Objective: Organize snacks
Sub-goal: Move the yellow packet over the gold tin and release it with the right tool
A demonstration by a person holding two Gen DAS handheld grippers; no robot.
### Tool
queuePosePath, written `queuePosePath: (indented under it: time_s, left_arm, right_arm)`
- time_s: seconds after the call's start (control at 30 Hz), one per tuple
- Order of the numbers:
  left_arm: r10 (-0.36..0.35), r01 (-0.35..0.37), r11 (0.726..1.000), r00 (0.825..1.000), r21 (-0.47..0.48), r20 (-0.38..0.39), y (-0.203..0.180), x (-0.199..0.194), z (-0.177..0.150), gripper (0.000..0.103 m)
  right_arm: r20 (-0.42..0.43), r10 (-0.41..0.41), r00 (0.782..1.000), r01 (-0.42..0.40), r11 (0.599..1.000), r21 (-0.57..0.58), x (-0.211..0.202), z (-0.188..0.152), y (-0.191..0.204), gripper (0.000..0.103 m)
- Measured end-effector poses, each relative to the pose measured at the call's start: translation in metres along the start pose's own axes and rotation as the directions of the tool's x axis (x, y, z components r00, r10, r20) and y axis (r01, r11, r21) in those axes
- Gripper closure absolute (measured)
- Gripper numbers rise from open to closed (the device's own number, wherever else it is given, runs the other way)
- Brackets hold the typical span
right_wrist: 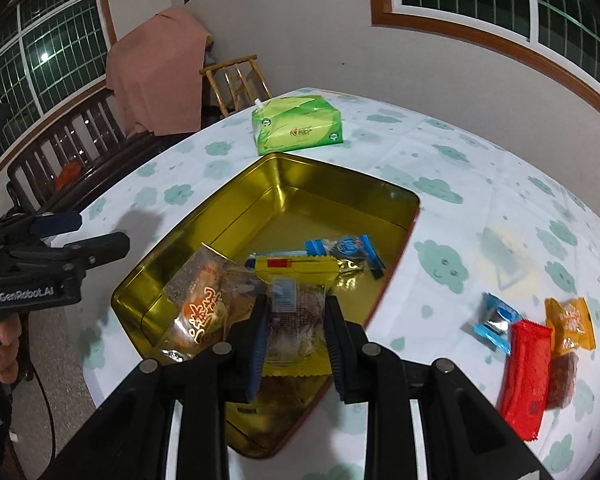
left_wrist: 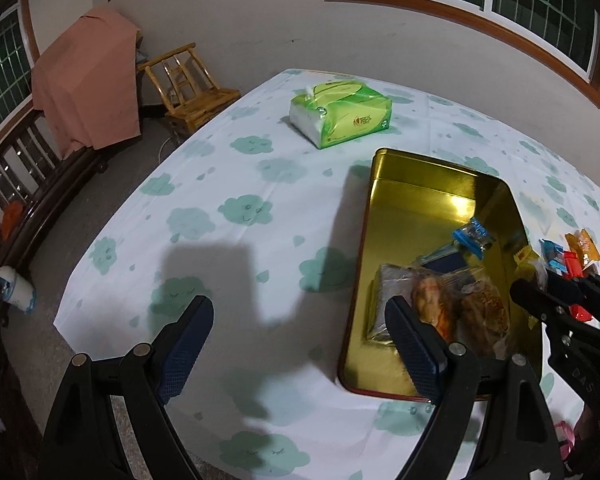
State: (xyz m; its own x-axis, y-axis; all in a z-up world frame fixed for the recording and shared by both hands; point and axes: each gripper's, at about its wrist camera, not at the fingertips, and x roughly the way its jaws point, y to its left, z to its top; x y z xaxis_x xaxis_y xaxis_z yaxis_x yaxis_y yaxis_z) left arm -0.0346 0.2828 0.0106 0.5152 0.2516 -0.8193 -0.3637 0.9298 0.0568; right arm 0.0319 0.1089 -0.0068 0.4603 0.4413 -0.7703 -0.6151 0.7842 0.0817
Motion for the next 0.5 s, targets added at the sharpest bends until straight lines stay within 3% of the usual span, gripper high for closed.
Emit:
queuePosePath:
  time_s: [0.4,0.47,0.5]
  left_arm:
    - [-0.005,0.005,1.000,1.000,-0.008,-0.015,0.003,-0.001,-0.007,0.017]
    - [-0.009,0.009,1.000,1.000,-0.007,-0.012,0.001,-0.001,-0.008,0.017]
    - [-0.012,0.012,1.000,1.000,-0.005,-0.012,0.000,-0.002,-0.008,0.017]
  right_arm:
    - [-0.014,-0.004,1.000,0.004,1.000,-0.006,0.014,0.004,0.007,0.074]
    - [-0.011,-0.005,1.000,0.005,1.000,-0.006,0.012,0.004,0.007,0.072]
    - [-0.007,-0.006,1.000,0.006,1.000,-0.005,0.011,0.004,0.006,0.065]
